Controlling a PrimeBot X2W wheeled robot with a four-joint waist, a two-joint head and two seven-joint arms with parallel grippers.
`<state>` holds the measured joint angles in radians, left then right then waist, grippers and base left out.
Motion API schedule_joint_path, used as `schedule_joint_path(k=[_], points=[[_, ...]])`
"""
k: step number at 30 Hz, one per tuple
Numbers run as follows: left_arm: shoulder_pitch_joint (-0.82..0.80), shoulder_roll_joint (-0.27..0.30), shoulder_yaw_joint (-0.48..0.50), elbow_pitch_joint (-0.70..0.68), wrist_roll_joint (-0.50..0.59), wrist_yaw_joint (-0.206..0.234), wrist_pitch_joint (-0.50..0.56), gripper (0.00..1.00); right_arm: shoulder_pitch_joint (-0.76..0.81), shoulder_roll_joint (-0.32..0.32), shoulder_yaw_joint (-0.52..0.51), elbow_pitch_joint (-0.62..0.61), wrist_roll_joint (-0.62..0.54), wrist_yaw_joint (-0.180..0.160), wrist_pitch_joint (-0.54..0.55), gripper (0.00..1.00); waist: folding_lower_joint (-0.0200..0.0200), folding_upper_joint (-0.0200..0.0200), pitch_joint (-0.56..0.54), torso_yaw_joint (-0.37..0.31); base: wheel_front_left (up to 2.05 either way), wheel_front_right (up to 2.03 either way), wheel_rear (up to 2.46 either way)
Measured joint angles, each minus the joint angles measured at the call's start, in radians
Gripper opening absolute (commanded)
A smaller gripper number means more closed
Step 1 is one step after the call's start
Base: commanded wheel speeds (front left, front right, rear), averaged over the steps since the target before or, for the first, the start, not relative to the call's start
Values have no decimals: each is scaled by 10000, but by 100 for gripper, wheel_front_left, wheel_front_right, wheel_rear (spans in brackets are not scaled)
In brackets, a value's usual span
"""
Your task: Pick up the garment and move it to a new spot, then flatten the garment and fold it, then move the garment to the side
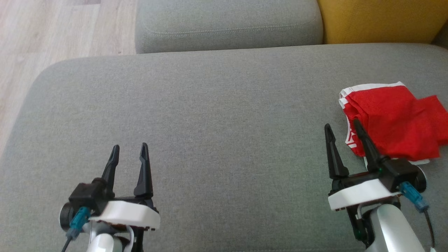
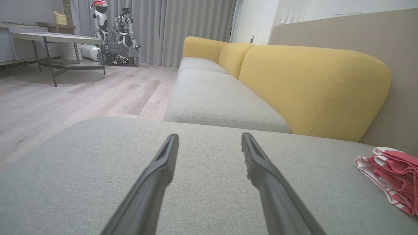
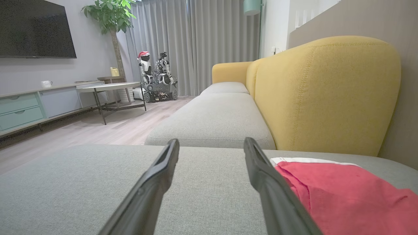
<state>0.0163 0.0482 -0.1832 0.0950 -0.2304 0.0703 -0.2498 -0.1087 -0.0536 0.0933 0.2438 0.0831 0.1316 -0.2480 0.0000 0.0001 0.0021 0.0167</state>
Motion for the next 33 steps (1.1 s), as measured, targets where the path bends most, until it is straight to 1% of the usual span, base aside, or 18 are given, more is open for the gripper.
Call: schedule_joint_path(k=[3,6,24,33], points=[[0,0,-8,-88,25,-90,0,100,1,0,-46,-58,38,0,-2,100,0,0,18,-18,0,0,0],[2,0,0,-109,255,-88,0,100,2,0,-71,-107,38,0,-2,100,0,0,27,-25,0,0,0],[23,-2,230,-221,75,-359,0,100,18,4,-50,-215,-100,0,-27,100,0,0,51,-156,0,0,0],[35,-2,347,-313,-36,-360,0,100,21,4,-4,-221,-98,0,-29,100,0,0,43,-169,0,0,0]])
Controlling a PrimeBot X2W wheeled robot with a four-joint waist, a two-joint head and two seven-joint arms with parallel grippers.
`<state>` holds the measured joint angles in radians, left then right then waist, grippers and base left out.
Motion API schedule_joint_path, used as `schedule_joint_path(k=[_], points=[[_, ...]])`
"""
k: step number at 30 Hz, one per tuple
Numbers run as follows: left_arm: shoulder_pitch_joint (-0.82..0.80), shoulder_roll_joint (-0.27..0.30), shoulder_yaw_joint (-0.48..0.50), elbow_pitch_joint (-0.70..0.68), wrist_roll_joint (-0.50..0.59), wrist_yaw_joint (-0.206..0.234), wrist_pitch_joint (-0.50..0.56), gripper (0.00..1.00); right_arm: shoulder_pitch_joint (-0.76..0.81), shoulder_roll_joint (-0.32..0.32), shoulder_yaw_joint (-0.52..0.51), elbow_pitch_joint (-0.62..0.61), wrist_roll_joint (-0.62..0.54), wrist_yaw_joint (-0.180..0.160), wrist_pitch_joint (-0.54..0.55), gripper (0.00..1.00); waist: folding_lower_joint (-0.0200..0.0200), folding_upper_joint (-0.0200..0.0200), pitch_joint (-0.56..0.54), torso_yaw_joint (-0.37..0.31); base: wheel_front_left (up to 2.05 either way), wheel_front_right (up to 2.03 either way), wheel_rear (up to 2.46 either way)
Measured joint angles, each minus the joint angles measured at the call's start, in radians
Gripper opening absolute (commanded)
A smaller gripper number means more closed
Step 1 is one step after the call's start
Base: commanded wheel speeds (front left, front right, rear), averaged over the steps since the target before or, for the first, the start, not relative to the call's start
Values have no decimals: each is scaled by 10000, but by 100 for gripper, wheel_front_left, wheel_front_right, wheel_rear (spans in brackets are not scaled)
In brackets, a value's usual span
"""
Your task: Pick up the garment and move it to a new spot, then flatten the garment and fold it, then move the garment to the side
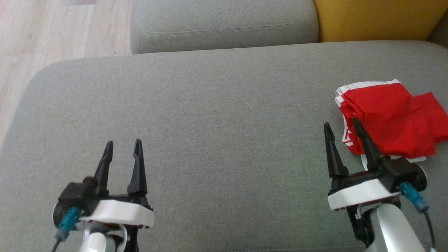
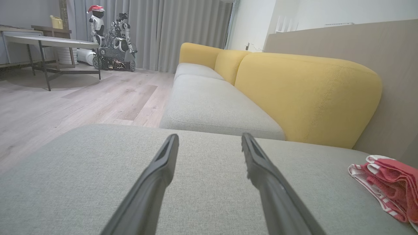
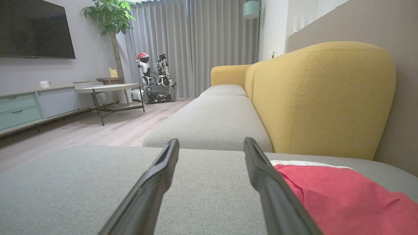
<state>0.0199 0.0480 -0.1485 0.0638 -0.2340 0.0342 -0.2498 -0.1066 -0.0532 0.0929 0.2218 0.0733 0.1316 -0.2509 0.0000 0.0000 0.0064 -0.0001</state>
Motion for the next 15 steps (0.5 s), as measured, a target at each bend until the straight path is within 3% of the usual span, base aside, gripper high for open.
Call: schedule_joint_path(k=[2,3,7,15], points=[[8,0,19,-61,-132,2,0,100,1,0,6,2,0,0,2,100,0,0,-3,4,0,0,0],[14,-2,25,-71,-182,6,4,0,2,2,13,29,0,0,2,0,0,0,-3,4,0,0,0],[410,-6,-21,702,-244,6,33,0,454,12,12,734,79,0,46,0,0,0,-4,3,0,0,0],[549,-2,-4,744,-1057,-8,207,0,567,12,-6,775,966,0,150,0,0,0,-4,3,0,0,0]])
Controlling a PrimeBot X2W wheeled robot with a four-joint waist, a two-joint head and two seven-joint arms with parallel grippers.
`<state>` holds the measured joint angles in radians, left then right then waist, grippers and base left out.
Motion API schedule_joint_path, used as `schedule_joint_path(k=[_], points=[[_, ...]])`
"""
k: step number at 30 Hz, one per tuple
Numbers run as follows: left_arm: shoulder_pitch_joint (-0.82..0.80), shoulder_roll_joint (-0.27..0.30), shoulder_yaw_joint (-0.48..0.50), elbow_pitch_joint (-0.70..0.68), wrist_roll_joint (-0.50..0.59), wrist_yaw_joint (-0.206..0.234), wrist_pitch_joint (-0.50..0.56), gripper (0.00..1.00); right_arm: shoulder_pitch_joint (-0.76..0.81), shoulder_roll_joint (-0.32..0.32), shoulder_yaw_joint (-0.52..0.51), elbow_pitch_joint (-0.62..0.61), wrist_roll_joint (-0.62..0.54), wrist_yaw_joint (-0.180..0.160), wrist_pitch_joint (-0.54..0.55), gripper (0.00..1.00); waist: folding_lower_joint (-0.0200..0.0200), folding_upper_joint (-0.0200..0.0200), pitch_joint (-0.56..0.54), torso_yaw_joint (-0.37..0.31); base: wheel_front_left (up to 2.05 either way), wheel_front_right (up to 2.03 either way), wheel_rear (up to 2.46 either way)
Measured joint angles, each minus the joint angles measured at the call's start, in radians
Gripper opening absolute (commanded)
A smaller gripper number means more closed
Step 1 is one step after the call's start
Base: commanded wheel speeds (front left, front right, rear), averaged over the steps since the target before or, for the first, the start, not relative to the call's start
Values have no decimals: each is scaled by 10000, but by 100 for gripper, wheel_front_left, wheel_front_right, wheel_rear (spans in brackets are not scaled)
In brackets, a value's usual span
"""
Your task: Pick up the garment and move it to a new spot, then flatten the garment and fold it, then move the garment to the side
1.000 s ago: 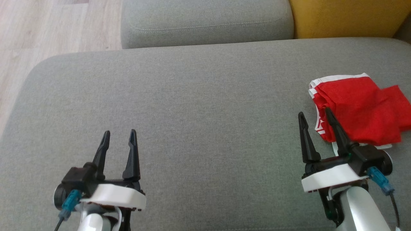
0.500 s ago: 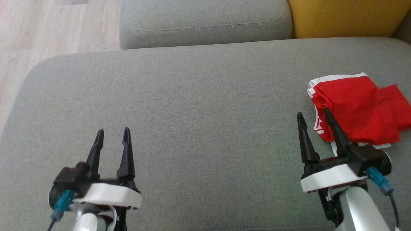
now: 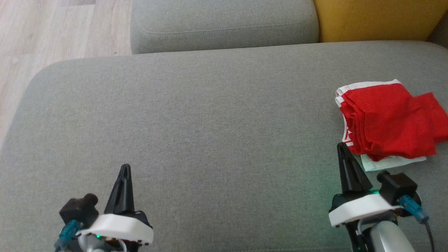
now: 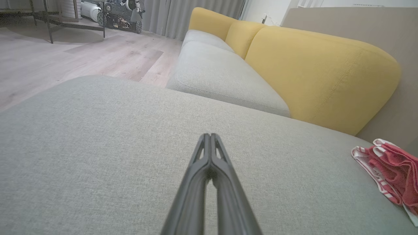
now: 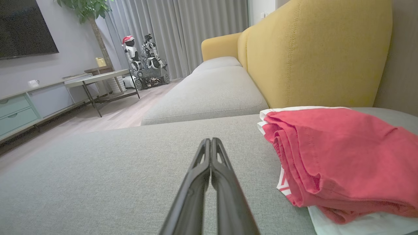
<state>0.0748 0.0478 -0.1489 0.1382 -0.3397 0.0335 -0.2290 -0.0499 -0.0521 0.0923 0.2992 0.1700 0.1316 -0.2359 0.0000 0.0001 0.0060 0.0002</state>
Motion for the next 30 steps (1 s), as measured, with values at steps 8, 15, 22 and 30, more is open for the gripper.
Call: schedule_joint_path(k=[8,15,22,30], points=[[-35,12,23,140,-917,-169,163,0,0,-4,-56,0,1039,0,205,0,0,0,-2,-1,0,0,0],[-118,21,69,244,-1720,-249,349,0,0,-12,-127,-2,1939,0,391,0,0,0,-5,-1,0,0,0],[-218,35,247,293,-2514,-336,525,0,0,-21,-247,-4,2817,0,516,0,0,0,-7,0,0,0,0],[-236,56,334,353,-3396,-426,706,0,0,-29,-355,-13,3833,0,740,0,0,0,-8,0,0,0,0]])
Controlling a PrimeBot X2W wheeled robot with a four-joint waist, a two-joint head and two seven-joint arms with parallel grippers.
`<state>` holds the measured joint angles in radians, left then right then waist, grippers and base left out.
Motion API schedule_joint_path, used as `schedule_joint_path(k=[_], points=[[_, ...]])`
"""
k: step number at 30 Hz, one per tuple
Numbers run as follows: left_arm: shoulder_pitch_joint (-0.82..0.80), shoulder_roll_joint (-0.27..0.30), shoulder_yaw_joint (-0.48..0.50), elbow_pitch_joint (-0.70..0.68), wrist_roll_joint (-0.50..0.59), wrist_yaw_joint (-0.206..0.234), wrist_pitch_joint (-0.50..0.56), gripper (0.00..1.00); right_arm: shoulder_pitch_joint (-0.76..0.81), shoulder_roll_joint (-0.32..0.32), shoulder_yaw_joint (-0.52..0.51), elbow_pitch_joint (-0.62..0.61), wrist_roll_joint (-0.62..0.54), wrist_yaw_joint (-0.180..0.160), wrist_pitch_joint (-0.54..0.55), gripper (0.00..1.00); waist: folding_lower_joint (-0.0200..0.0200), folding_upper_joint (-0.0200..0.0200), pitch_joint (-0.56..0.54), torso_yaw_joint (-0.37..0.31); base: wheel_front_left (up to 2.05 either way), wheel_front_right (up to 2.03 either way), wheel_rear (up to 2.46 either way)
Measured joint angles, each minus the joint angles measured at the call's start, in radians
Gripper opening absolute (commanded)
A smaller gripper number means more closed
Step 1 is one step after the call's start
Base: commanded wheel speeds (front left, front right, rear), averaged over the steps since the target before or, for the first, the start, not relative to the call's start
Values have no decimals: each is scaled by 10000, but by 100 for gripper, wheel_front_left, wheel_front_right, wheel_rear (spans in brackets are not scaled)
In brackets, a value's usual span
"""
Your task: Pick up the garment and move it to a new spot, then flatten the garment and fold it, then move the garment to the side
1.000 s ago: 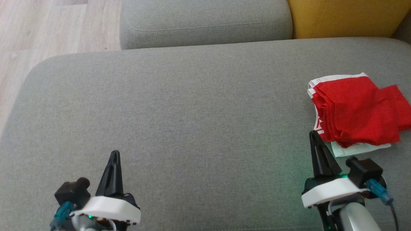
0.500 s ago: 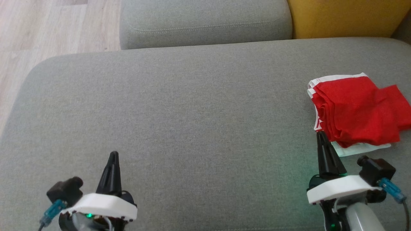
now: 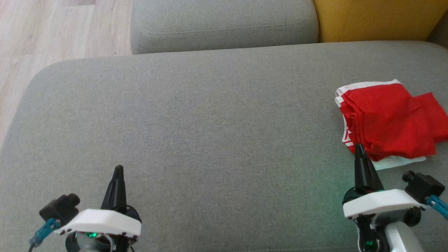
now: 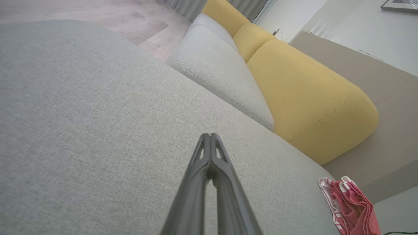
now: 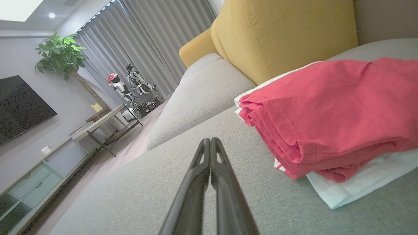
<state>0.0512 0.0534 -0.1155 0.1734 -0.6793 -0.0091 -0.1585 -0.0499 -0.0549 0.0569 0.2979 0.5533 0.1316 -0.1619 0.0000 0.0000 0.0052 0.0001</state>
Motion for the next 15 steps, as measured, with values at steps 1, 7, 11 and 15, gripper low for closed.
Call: schedule_joint_path(k=[1,7,11,15], points=[[-1,0,6,8,-113,-6,19,0,0,-2,-8,-2,115,0,44,0,0,0,0,0,0,0,0],[-44,13,52,105,-777,-90,176,0,-1,-6,-73,-15,861,0,198,0,0,0,-1,0,0,0,0],[-195,21,121,148,-1210,-153,265,0,-1,-8,-150,-38,1360,0,282,0,0,0,-2,0,0,0,0],[-213,27,268,192,-1662,-188,357,0,-2,-12,-247,-42,1870,0,395,0,0,0,-3,-1,0,0,0]])
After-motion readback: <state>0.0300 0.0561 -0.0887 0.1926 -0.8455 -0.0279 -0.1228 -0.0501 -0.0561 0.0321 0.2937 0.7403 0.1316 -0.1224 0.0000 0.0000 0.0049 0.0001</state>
